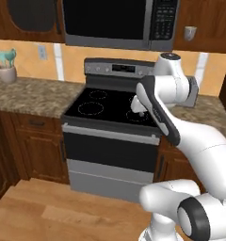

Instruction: Gather all objects into one cabinet and sort the glasses and bowls to opposite sides.

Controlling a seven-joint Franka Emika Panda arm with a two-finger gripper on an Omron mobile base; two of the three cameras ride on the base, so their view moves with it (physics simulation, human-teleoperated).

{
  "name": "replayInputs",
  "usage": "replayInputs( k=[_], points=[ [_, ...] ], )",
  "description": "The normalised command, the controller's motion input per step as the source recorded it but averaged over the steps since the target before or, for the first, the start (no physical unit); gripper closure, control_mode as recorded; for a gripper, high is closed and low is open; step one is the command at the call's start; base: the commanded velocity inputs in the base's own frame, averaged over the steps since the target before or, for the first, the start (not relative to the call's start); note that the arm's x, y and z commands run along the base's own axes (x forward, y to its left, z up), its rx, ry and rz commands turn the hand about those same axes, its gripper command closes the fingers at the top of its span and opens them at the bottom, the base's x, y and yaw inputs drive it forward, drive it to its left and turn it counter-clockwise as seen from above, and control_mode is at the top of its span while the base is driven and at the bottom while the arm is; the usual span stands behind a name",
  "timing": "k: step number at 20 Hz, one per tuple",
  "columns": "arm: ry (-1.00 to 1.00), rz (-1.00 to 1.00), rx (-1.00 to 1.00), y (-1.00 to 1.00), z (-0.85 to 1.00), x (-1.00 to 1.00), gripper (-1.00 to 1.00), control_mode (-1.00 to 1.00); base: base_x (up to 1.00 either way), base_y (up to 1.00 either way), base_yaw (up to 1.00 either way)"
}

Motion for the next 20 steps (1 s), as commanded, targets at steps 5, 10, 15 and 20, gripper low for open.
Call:
replayInputs(
  k=[5, 10, 15, 20],
  points=[
    [0.0, 0.0, 0.0, 0.0, 0.0, 0.0, -1.0, 1.0, 0.03, -0.11, -0.47],
    [0.0, 0.0, 0.0, 0.0, 0.0, 0.0, -1.0, 1.0, 0.04, 0.0, -0.54],
    [0.0, 0.0, 0.0, 0.0, 0.0, 0.0, -1.0, 1.0, 0.02, 0.01, -0.54],
    [0.0, 0.0, 0.0, 0.0, 0.0, 0.0, -1.0, 1.0, 0.2, 0.36, -0.42]
  ],
)
